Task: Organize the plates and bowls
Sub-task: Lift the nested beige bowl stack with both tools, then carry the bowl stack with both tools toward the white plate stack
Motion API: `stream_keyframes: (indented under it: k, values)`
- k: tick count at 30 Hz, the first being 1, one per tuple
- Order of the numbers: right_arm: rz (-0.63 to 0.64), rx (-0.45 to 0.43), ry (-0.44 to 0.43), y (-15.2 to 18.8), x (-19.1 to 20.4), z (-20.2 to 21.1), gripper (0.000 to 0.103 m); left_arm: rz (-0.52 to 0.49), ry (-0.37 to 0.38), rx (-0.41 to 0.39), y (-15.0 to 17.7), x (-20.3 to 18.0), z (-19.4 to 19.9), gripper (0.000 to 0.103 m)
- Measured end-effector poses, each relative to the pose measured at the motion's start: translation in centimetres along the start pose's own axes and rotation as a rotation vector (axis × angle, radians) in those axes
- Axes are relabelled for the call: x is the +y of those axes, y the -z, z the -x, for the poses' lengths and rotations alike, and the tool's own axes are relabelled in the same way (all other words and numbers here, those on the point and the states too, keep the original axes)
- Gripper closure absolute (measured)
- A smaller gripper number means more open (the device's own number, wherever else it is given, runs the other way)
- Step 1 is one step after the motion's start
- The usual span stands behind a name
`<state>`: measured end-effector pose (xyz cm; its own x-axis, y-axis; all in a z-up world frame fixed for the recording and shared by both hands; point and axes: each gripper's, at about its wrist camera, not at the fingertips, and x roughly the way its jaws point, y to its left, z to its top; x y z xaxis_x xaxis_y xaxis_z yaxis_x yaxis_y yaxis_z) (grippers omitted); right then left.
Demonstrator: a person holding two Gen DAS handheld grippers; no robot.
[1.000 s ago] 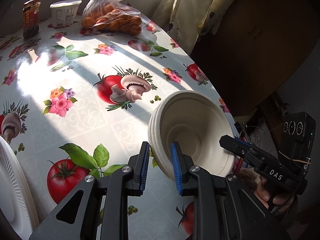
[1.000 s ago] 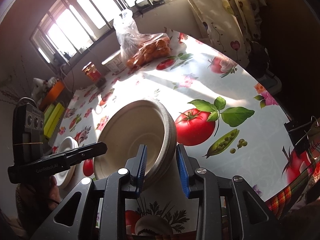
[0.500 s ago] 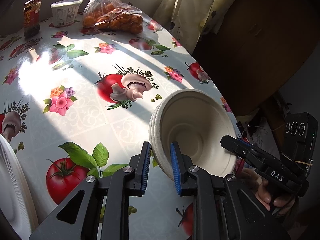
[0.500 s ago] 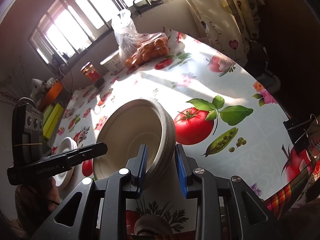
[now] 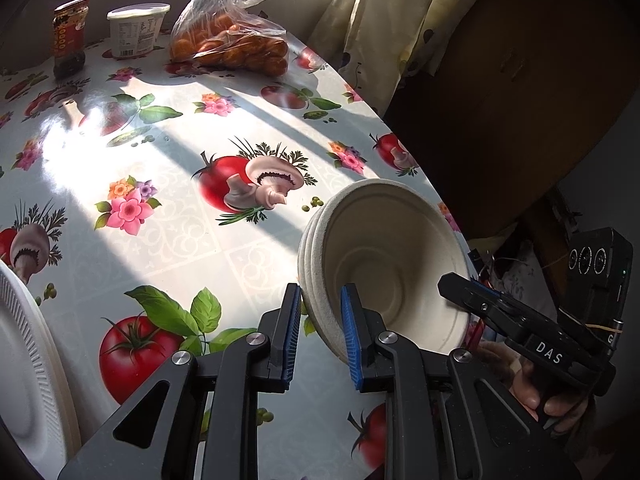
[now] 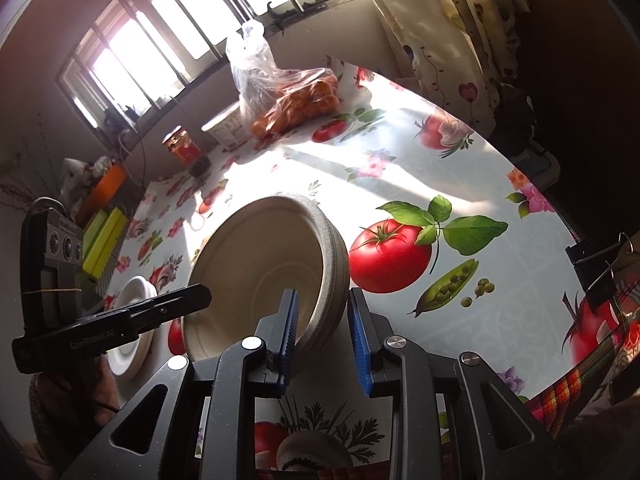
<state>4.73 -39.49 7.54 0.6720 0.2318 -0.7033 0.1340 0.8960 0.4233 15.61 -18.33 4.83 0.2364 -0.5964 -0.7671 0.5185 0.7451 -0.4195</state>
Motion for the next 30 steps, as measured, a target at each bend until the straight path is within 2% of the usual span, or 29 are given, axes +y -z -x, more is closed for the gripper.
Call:
stream_keyframes:
  k: [17, 30]
  values:
    - [0.054, 0.024, -0.042, -0.7, 2.9, -0.9, 0.078, 0.048, -0.042, -0.048, 0.5, 1.6, 3.0, 0.082]
    - [0.136, 0.063, -0.102, -1.2, 6.8, -3.0, 0.078, 0.124, -0.099, -0.102, 1.7, 4.6, 6.0, 0.082]
